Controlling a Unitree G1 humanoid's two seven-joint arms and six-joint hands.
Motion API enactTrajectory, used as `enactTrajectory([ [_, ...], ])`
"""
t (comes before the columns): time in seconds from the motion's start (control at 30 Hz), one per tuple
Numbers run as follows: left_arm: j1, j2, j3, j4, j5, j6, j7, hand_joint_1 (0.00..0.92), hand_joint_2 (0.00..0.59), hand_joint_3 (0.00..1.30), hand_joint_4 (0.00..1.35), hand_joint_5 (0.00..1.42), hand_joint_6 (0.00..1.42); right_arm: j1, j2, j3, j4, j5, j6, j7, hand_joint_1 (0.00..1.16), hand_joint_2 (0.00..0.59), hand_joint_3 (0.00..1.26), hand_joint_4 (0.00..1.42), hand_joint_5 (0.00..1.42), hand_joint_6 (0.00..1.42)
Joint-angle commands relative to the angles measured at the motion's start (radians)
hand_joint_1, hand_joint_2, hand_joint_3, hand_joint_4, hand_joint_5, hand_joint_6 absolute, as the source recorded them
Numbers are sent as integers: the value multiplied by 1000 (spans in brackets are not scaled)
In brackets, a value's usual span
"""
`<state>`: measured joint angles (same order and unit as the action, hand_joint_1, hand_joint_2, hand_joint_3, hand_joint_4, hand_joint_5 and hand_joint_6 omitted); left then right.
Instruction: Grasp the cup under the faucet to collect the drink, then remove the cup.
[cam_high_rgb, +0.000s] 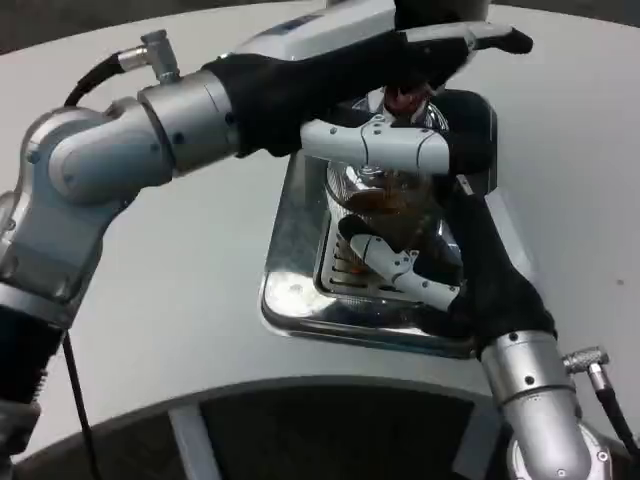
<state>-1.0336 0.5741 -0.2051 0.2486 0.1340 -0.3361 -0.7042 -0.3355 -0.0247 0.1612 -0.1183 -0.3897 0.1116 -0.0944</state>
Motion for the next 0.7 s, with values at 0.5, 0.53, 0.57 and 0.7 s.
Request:
enactTrajectory([
  [0.5, 34, 29, -20, 16, 43, 27, -33, 0, 101, 118, 0, 36, 106, -19, 28, 15, 10, -33, 30, -41, 692, 248, 69, 89, 148, 151],
  [0.53, 34, 29, -20, 17, 43, 27, -33, 0, 101, 118, 0, 36, 107, -20, 29, 16, 10, -34, 32, -43, 693, 248, 69, 89, 148, 148],
  [0.57, 33, 29, -20, 18, 43, 26, -33, 0, 101, 118, 0, 36, 107, -20, 29, 17, 10, -35, 34, -44, 693, 248, 67, 89, 148, 147],
  [0.7, 32, 31, -20, 20, 44, 25, -33, 0, 102, 118, 3, 36, 108, -23, 30, 22, 12, -45, 45, -50, 693, 248, 61, 83, 148, 145],
])
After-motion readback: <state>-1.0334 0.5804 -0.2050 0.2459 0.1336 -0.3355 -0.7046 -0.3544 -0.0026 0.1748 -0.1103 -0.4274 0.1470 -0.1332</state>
